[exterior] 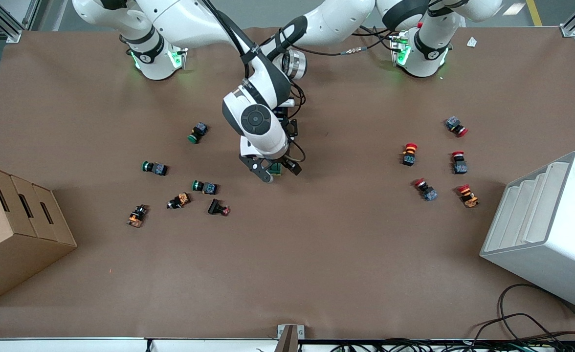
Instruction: Close load switch with both arms
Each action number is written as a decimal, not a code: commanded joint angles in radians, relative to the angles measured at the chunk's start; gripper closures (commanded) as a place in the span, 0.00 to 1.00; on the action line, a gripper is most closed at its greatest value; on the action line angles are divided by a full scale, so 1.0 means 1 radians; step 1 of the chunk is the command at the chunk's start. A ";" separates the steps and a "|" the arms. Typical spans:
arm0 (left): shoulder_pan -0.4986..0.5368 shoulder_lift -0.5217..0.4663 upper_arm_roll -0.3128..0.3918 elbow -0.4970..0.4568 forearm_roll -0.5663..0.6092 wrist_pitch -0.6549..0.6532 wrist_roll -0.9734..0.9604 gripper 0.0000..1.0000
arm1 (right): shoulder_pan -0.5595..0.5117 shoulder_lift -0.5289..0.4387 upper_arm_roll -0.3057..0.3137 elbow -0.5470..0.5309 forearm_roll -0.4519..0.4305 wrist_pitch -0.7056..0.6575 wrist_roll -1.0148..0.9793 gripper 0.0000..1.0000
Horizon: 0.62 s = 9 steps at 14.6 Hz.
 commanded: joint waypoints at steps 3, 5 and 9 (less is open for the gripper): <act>-0.005 0.048 0.022 0.011 0.011 0.002 -0.020 0.00 | -0.019 0.010 0.007 0.010 0.005 0.008 -0.021 0.00; -0.005 0.048 0.024 0.011 0.011 0.002 -0.020 0.00 | -0.020 0.024 0.007 0.010 0.001 0.016 -0.024 0.00; -0.004 0.048 0.024 0.011 0.011 0.002 -0.020 0.00 | -0.038 0.053 0.007 0.033 -0.002 0.019 -0.053 0.00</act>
